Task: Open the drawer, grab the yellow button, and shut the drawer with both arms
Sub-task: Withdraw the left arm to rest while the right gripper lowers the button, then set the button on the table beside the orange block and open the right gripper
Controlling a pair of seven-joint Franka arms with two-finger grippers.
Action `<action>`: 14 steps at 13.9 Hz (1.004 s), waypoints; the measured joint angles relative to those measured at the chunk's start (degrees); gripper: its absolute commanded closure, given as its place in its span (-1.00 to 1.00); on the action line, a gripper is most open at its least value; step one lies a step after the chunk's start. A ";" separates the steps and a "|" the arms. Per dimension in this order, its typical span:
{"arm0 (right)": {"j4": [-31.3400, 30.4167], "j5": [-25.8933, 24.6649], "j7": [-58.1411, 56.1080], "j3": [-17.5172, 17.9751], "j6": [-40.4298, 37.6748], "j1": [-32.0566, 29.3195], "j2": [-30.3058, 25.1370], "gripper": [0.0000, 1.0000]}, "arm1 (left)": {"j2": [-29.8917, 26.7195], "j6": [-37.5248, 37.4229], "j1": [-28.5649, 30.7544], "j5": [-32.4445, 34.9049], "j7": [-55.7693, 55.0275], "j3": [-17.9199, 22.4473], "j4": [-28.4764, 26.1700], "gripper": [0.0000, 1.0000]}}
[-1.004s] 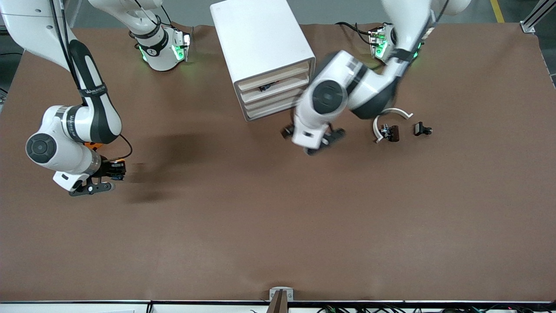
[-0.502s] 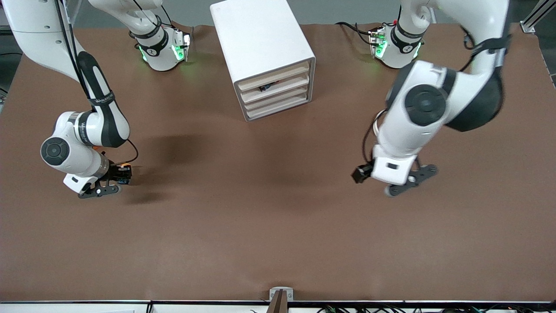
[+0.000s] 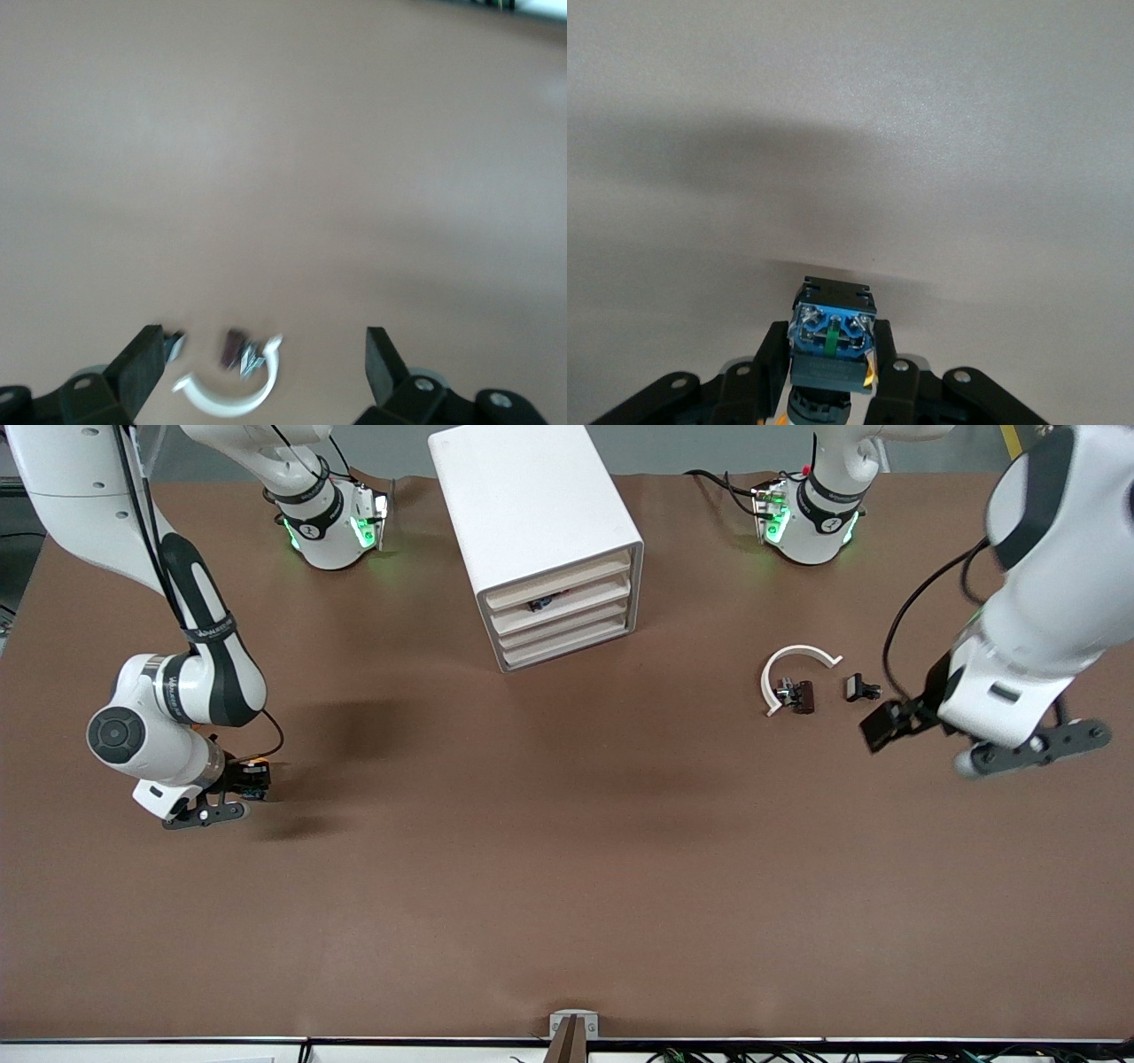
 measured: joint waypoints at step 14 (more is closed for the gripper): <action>-0.03 0.00 0.02 -0.01 0.78 -0.02 1.01 -1.00 | -15.82 -5.59 7.78 -3.67 11.83 -0.34 -13.47 -1.00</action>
